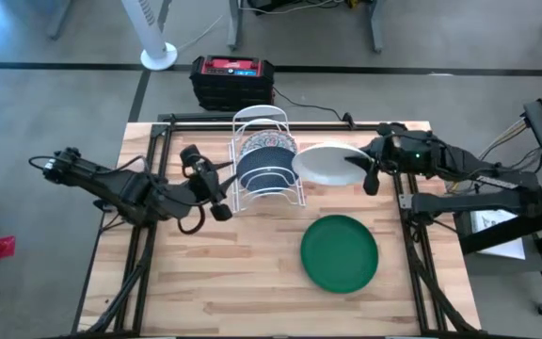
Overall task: Sort dishes
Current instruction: Put the white plate into the dish rack
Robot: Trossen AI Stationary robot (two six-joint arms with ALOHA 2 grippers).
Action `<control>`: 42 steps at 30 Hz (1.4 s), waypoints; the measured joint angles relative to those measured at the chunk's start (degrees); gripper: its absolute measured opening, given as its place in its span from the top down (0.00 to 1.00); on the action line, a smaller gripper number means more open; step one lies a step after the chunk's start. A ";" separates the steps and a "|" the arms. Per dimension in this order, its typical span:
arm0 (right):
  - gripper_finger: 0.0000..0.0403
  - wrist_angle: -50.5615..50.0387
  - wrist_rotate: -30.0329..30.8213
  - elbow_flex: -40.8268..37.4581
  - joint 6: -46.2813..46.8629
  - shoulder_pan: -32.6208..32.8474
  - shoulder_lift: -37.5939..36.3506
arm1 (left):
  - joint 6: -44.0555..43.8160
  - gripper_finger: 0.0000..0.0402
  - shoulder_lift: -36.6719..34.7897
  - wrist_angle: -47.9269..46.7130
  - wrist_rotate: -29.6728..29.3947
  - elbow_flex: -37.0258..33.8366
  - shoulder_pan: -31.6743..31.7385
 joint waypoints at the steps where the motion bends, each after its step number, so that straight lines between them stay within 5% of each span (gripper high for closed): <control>1: 0.86 0.65 -1.63 -0.80 -0.38 -1.61 -0.02 | -0.07 0.68 -0.32 0.09 0.01 -0.27 0.00; 15: 0.86 7.77 -16.51 -4.77 -5.11 -17.87 0.07 | -2.61 0.71 -0.79 0.24 -0.02 -0.49 0.00; 31: 0.86 29.29 -30.18 -5.18 -6.88 -18.21 8.66 | -5.84 0.71 -0.72 0.55 -0.48 -0.56 0.00; 42: 0.86 35.15 -32.59 -5.34 -5.59 -17.65 16.40 | -6.29 0.71 -0.70 0.54 -0.50 -0.65 0.00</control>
